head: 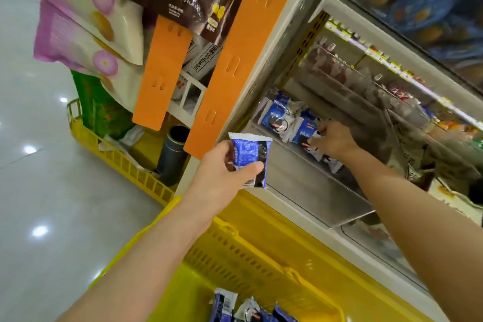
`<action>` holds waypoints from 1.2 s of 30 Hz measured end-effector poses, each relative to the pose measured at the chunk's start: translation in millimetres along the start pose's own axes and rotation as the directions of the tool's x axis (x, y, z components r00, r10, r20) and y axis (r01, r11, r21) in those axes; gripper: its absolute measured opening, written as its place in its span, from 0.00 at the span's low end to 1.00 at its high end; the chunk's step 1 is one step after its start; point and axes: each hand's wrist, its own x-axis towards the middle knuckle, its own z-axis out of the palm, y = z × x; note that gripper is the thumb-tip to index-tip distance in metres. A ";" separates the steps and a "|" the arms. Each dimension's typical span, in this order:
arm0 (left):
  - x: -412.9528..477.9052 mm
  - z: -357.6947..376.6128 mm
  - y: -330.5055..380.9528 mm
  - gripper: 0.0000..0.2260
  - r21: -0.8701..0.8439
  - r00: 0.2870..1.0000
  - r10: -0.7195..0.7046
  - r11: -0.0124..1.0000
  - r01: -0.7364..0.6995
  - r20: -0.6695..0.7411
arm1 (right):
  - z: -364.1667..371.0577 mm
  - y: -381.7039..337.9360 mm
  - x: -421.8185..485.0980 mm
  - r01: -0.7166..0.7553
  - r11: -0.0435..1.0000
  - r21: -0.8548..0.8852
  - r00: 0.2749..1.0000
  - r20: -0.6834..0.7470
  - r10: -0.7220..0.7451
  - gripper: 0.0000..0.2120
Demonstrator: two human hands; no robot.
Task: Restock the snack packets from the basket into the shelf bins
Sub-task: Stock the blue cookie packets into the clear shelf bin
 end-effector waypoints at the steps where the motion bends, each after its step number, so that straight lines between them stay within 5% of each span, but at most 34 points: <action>1: 1.6 0.7 -0.4 0.12 -0.004 1.000 0.001 1.000 -0.001 0.007 | 2.1 -0.5 2.8 -0.001 1.000 -0.003 1.000 -0.009 0.001 0.22; 13: 2.5 0.7 6.3 0.18 0.025 0.999 -0.024 0.999 0.024 0.023 | 5.7 -5.5 5.0 0.127 0.970 -0.207 0.990 -0.032 -0.137 0.22; 17: -5.8 -0.3 9.7 0.21 0.031 0.995 -0.073 0.997 0.071 0.073 | -0.9 -15.6 -9.5 0.163 0.980 -0.110 0.971 -0.160 -0.180 0.21; 22: -16.4 0.3 13.8 0.23 0.032 0.990 -0.064 0.998 0.061 0.129 | -14.2 -36.7 -82.1 0.431 0.872 0.231 0.855 -0.415 -0.312 0.10; 25: -24.6 3.1 18.9 0.21 0.034 0.987 -0.045 0.999 0.040 0.157 | -20.2 -42.8 -136.5 0.537 0.796 0.278 0.833 -0.326 -0.448 0.12; 29: -37.7 7.4 27.4 0.18 0.146 0.959 0.073 0.982 -0.116 0.273 | -28.3 -43.2 -178.3 0.418 0.739 0.528 0.896 -0.103 -0.433 0.08; 32: -45.4 13.9 30.3 0.17 0.216 0.960 0.108 0.962 -0.166 0.258 | -39.1 -36.4 -193.7 0.376 0.720 0.583 0.922 -0.163 -0.350 0.05; 36: -53.2 26.0 28.5 0.15 0.163 0.974 -0.125 0.982 0.094 0.188 | -48.6 -21.6 -216.5 0.549 0.738 0.393 0.834 -0.317 -0.451 0.06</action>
